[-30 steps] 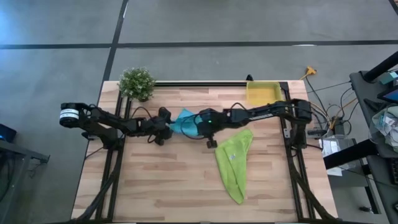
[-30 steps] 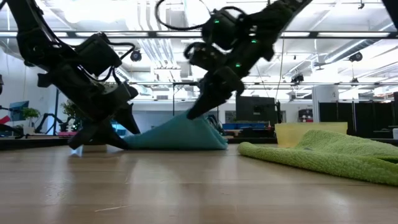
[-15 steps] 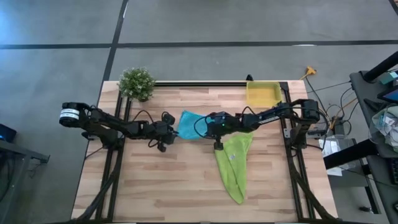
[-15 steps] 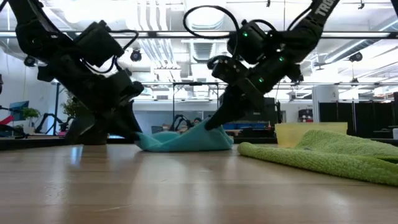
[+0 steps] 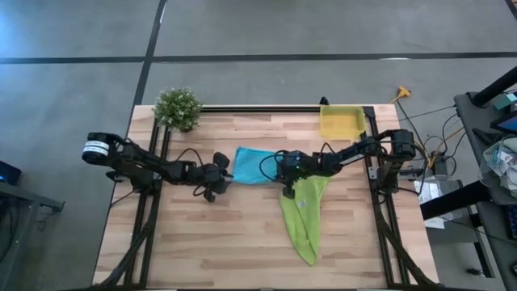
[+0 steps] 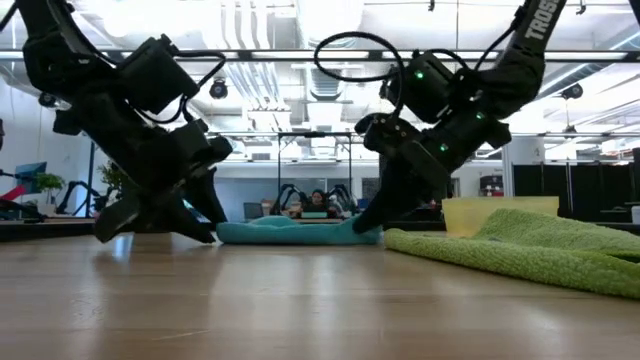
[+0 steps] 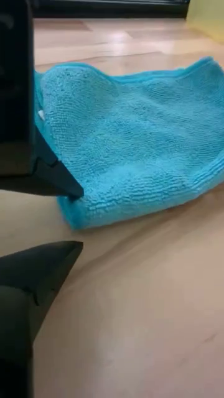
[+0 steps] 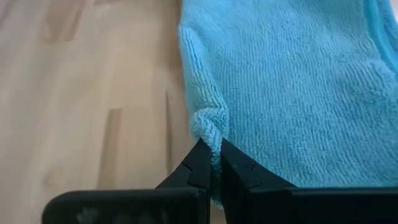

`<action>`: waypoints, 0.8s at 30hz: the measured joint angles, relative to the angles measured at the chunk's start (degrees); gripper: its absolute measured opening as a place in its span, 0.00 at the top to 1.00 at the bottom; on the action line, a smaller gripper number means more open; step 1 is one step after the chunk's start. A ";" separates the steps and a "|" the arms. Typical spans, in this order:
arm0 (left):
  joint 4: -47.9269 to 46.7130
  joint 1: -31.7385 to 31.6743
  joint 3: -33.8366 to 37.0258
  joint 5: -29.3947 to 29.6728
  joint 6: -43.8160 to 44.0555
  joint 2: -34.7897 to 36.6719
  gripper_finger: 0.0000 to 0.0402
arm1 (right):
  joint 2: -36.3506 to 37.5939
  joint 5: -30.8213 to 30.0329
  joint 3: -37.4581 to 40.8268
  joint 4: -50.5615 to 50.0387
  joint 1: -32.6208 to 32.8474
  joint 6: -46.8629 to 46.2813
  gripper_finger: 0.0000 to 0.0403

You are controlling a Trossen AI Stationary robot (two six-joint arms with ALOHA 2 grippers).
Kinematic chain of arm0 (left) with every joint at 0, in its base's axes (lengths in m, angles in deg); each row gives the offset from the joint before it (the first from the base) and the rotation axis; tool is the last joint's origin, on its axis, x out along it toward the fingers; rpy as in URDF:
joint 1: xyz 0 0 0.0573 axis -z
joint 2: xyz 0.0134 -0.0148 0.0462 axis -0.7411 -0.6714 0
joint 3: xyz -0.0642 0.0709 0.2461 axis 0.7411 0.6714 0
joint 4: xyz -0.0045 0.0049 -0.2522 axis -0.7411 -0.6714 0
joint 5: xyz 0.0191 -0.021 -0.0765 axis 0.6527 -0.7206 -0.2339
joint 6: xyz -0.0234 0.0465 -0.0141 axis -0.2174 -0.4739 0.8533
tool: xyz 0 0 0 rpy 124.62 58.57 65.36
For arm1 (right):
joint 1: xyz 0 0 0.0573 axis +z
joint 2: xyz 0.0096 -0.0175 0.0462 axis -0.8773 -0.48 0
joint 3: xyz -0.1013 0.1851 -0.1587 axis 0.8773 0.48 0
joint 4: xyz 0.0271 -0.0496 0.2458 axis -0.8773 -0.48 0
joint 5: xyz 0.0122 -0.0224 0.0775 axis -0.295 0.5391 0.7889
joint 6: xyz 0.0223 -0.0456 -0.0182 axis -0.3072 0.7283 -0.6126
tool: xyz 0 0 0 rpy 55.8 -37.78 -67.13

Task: Roll microfiber towels into tight, uniform cylinder then place into a basket
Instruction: Roll the blue microfiber towel

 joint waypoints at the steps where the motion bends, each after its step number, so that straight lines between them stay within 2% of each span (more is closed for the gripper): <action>1: 0.05 0.31 0.00 0.02 -0.12 -0.03 0.71 | 0.00 0.23 0.56 1.29 0.32 -0.24 0.98; 8: 0.75 3.27 0.00 1.59 -8.97 4.32 0.63 | 0.00 0.34 2.19 5.62 1.34 -0.68 0.98; 12: 0.78 3.38 0.04 0.11 -10.14 4.62 0.58 | 0.00 0.04 2.46 6.97 1.31 -0.63 0.98; 18: 5.36 3.23 -0.31 0.47 -11.16 -0.34 0.52 | 0.02 -0.08 2.97 10.03 1.30 0.47 0.98; 22: 9.01 3.10 -1.95 7.14 -14.23 -5.23 0.52 | 0.02 -0.01 3.00 10.00 1.31 0.81 0.98; 24: 9.13 2.71 -3.43 7.95 -14.74 -7.21 0.51 | 0.02 0.34 3.03 9.92 1.39 0.88 0.98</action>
